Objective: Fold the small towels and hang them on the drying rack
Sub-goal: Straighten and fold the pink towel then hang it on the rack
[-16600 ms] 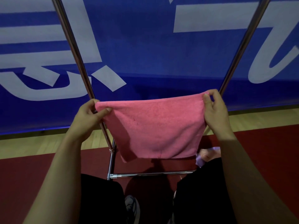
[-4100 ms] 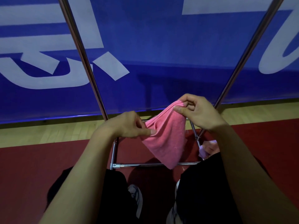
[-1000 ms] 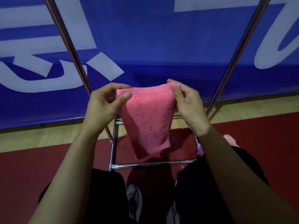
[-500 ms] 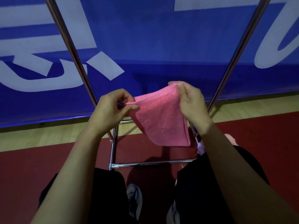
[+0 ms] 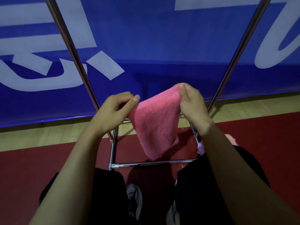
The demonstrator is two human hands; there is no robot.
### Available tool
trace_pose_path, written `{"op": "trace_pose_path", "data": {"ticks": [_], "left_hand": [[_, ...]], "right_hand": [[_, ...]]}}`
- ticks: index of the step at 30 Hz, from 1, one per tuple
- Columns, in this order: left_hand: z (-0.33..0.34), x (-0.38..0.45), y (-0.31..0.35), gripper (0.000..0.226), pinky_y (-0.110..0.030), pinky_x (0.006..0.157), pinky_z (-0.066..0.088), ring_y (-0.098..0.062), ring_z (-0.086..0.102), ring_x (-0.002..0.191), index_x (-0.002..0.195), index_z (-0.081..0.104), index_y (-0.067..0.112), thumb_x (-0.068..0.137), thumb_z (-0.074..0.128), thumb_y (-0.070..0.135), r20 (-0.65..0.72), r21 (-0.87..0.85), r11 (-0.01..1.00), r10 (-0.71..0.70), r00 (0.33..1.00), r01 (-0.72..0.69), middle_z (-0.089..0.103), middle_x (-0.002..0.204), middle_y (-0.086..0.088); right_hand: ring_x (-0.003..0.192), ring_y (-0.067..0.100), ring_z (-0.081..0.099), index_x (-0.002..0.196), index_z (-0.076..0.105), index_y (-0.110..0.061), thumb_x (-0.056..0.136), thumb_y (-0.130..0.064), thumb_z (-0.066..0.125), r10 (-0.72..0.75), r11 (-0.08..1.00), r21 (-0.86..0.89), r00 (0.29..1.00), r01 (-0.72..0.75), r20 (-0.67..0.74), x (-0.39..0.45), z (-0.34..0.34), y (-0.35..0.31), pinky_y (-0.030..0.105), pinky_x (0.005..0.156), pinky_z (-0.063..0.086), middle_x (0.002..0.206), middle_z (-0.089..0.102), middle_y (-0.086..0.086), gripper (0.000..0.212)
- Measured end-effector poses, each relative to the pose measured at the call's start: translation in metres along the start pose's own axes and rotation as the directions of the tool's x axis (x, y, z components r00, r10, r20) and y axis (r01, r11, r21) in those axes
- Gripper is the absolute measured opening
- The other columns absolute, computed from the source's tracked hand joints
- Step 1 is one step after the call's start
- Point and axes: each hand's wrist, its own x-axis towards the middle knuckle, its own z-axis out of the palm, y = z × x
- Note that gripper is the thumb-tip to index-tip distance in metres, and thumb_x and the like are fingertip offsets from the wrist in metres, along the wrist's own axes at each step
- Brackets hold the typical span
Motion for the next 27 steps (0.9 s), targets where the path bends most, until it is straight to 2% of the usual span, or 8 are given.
{"op": "trace_pose_path", "data": {"ticks": [4, 8, 11, 14, 17, 20, 23, 27], "left_hand": [[0.004, -0.003, 0.011, 0.048, -0.034, 0.054, 0.044, -0.025, 0.050, 0.061, 0.074, 0.048, -0.004, 0.100, 0.066, 0.032, 0.004, -0.149, 0.989, -0.008, 1.000, 0.008, 0.048, 0.076, -0.023], [0.000, -0.001, 0.008, 0.043, -0.058, 0.063, 0.055, -0.048, 0.061, 0.080, 0.076, 0.046, 0.000, 0.097, 0.074, 0.026, -0.084, -0.237, 0.971, 0.010, 0.996, -0.029, 0.060, 0.088, -0.028], [-0.001, -0.002, 0.008, 0.047, -0.069, 0.061, 0.052, -0.047, 0.058, 0.078, 0.083, 0.045, 0.003, 0.096, 0.072, 0.039, -0.159, -0.238, 0.971, -0.041, 0.986, 0.002, 0.054, 0.094, -0.032], [0.000, -0.002, 0.009, 0.041, -0.061, 0.054, 0.050, -0.030, 0.055, 0.074, 0.088, 0.047, 0.004, 0.097, 0.072, 0.035, -0.191, -0.198, 0.980, -0.060, 0.980, 0.022, 0.053, 0.092, -0.030], [0.004, -0.001, 0.017, 0.033, -0.049, 0.053, 0.052, -0.028, 0.064, 0.079, 0.095, 0.047, 0.006, 0.096, 0.071, 0.027, -0.185, -0.333, 0.942, -0.111, 0.977, 0.044, 0.063, 0.090, -0.019], [0.006, 0.002, 0.024, 0.021, -0.038, 0.060, 0.063, -0.025, 0.076, 0.097, 0.113, 0.049, 0.011, 0.101, 0.064, 0.019, -0.133, -0.526, 0.847, -0.173, 0.976, 0.078, 0.076, 0.120, -0.001], [0.006, 0.007, 0.021, 0.032, -0.042, 0.081, 0.064, -0.032, 0.075, 0.106, 0.134, 0.059, 0.019, 0.103, 0.063, 0.020, -0.133, -0.549, 0.831, -0.192, 0.972, 0.089, 0.075, 0.124, -0.008], [0.006, 0.012, 0.015, 0.032, -0.045, 0.099, 0.059, -0.028, 0.071, 0.117, 0.134, 0.064, 0.018, 0.103, 0.064, 0.022, -0.176, -0.562, 0.817, -0.268, 0.947, 0.127, 0.075, 0.124, -0.007]], "right_hand": [[0.082, 0.001, 0.060, 0.103, 0.067, -0.019, 0.112, -0.031, 0.034, 0.032, 0.999, 0.028, 0.999, -0.032, 0.021, 0.000, 0.003, 0.000, 0.019, 0.070, 0.043, 0.088, 0.066, -0.010, 0.036], [0.088, 0.010, 0.066, 0.099, 0.069, -0.025, 0.111, -0.036, 0.036, 0.058, 0.976, 0.206, 0.996, -0.072, 0.074, 0.003, 0.006, 0.004, 0.031, 0.080, 0.052, 0.092, 0.071, -0.006, 0.037], [0.093, 0.013, 0.069, 0.100, 0.072, -0.026, 0.110, -0.037, 0.038, 0.050, 0.956, 0.282, 0.994, -0.076, 0.097, 0.004, 0.008, 0.003, 0.039, 0.088, 0.055, 0.096, 0.074, -0.004, 0.037], [0.099, 0.020, 0.070, 0.103, 0.071, -0.025, 0.108, -0.041, 0.037, 0.067, 0.940, 0.326, 0.991, -0.100, 0.112, 0.003, 0.010, 0.003, 0.049, 0.095, 0.055, 0.102, 0.075, 0.000, 0.038], [0.103, 0.023, 0.070, 0.104, 0.070, -0.021, 0.109, -0.041, 0.036, 0.098, 0.912, 0.388, 0.990, -0.132, 0.106, 0.001, 0.011, 0.002, 0.052, 0.099, 0.054, 0.106, 0.074, 0.005, 0.040], [0.104, 0.020, 0.070, 0.109, 0.067, -0.017, 0.112, -0.038, 0.032, 0.098, 0.865, 0.486, 0.992, -0.124, 0.078, -0.003, 0.012, -0.004, 0.045, 0.101, 0.053, 0.109, 0.072, 0.006, 0.041], [0.117, 0.019, 0.067, 0.122, 0.064, -0.017, 0.106, -0.058, 0.032, 0.129, 0.850, 0.503, 0.988, -0.154, 0.085, -0.001, 0.022, -0.001, 0.049, 0.109, 0.049, 0.122, 0.071, 0.006, 0.055], [0.147, 0.013, 0.042, 0.155, 0.042, -0.027, 0.072, -0.096, 0.049, 0.253, 0.731, 0.536, 0.898, -0.421, 0.360, 0.003, 0.045, 0.019, 0.049, 0.124, 0.029, 0.158, 0.045, -0.005, 0.107]]}}
